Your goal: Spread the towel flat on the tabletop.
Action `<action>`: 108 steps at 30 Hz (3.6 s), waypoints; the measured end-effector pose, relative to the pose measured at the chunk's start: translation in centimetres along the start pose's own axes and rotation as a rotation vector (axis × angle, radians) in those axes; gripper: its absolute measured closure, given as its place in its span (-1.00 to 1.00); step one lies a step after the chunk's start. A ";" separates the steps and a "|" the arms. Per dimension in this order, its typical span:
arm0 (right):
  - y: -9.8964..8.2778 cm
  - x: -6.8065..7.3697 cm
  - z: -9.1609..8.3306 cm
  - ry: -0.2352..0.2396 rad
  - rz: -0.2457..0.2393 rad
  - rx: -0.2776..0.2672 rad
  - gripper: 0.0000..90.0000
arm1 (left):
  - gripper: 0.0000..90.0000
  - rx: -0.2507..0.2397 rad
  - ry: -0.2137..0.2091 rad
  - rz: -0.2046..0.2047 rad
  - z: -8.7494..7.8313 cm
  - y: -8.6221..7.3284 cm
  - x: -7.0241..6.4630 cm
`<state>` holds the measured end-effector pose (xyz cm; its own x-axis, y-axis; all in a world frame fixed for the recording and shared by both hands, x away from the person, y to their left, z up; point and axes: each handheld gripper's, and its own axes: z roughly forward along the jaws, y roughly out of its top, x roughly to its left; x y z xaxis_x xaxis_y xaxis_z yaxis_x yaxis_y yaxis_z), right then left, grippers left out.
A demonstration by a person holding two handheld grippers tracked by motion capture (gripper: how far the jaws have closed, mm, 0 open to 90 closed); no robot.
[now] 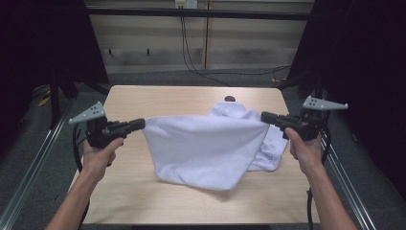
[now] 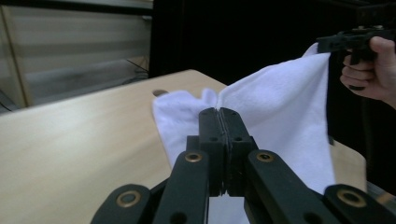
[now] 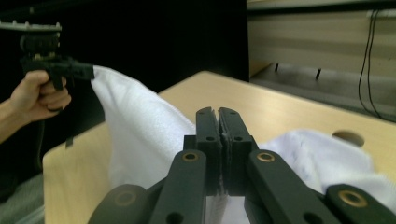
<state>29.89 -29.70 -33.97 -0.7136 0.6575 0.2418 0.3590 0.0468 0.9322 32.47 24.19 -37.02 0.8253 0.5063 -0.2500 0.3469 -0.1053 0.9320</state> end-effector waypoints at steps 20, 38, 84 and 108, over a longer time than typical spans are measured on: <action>-15.3 11.1 -9.5 0.143 0.004 0.288 0.93 | 0.96 0.236 -0.296 0.015 -7.0 -12.7 -10.9; -14.4 6.8 1.6 0.100 0.024 0.394 0.18 | 0.64 0.394 -0.213 -0.044 6.7 -10.6 -1.4; -15.1 4.0 3.6 0.030 0.065 0.478 0.39 | 0.62 0.466 0.016 0.016 10.7 -11.2 0.6; -16.5 4.6 -2.7 -0.060 0.087 0.456 0.53 | 0.96 0.430 0.000 -0.068 2.8 -12.6 -2.3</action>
<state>19.03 -29.49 -47.51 -0.6378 0.7152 0.2858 0.6534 0.3060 0.6924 27.51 21.95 -48.89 0.7942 0.5242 -0.3073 0.5546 -0.4187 0.7192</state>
